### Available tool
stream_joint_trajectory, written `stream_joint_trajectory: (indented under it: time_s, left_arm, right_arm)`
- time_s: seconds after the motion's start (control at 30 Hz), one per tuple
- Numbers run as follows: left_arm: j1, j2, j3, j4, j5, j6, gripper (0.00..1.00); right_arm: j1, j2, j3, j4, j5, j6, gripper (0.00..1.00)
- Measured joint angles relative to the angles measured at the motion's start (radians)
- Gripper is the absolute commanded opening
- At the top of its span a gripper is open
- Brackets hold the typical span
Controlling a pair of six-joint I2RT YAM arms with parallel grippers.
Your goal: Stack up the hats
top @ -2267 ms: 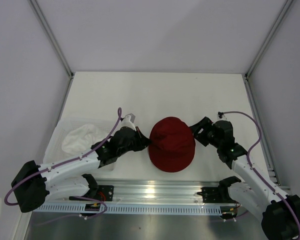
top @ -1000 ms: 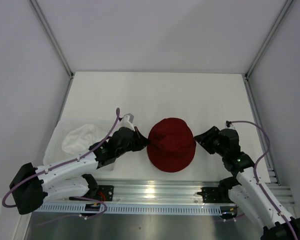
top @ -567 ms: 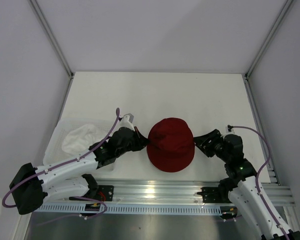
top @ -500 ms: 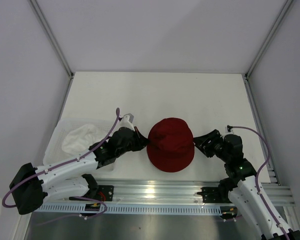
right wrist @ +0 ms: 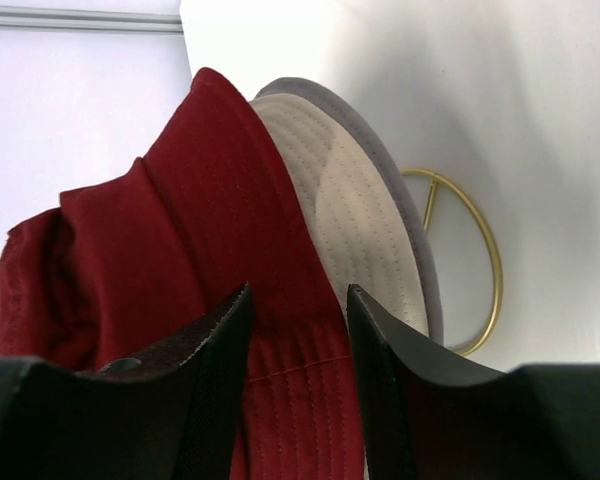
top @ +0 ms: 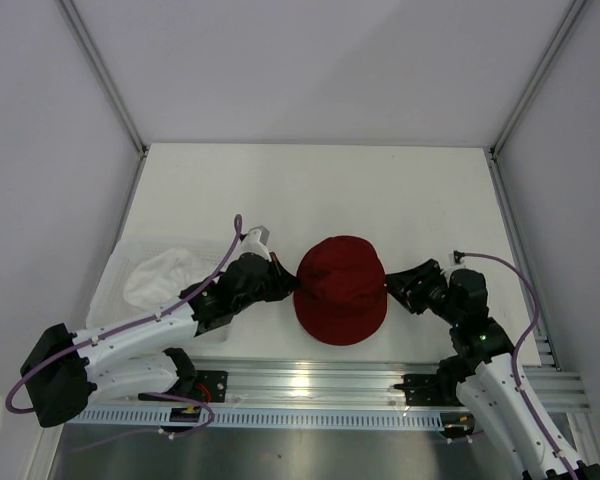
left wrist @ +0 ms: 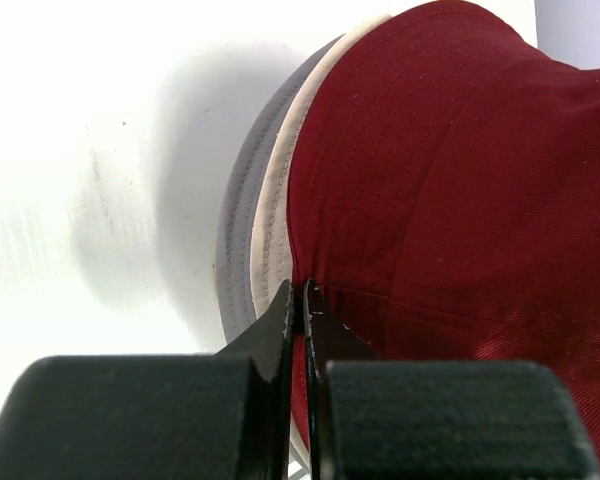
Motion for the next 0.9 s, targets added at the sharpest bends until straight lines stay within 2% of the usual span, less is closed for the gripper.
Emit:
stream_joint_trajectory:
  time_s: [0.1, 0.3, 0.47, 0.77, 0.9]
  left_arm:
    - [0.0, 0.001, 0.001, -0.001, 0.0, 0.0, 0.01]
    - [0.0, 0.003, 0.005, -0.004, -0.001, 0.0, 0.01]
    - [0.0, 0.003, 0.005, -0.004, -0.001, 0.0, 0.01]
    - [0.0, 0.003, 0.005, -0.004, -0.001, 0.0, 0.01]
    - [0.0, 0.004, 0.005, -0.004, -0.001, 0.0, 0.01]
  right_arm:
    - [0.0, -0.018, 0.0, -0.009, -0.006, 0.019, 0.45]
    - [0.002, -0.063, 0.0, -0.081, -0.002, 0.021, 0.53]
    - [0.003, -0.13, -0.016, -0.124, 0.002, 0.024, 0.48]
    - [0.01, -0.166, -0.042, -0.138, -0.006, 0.072, 0.51]
    - [0.024, -0.166, -0.044, -0.135, -0.004, 0.093, 0.47]
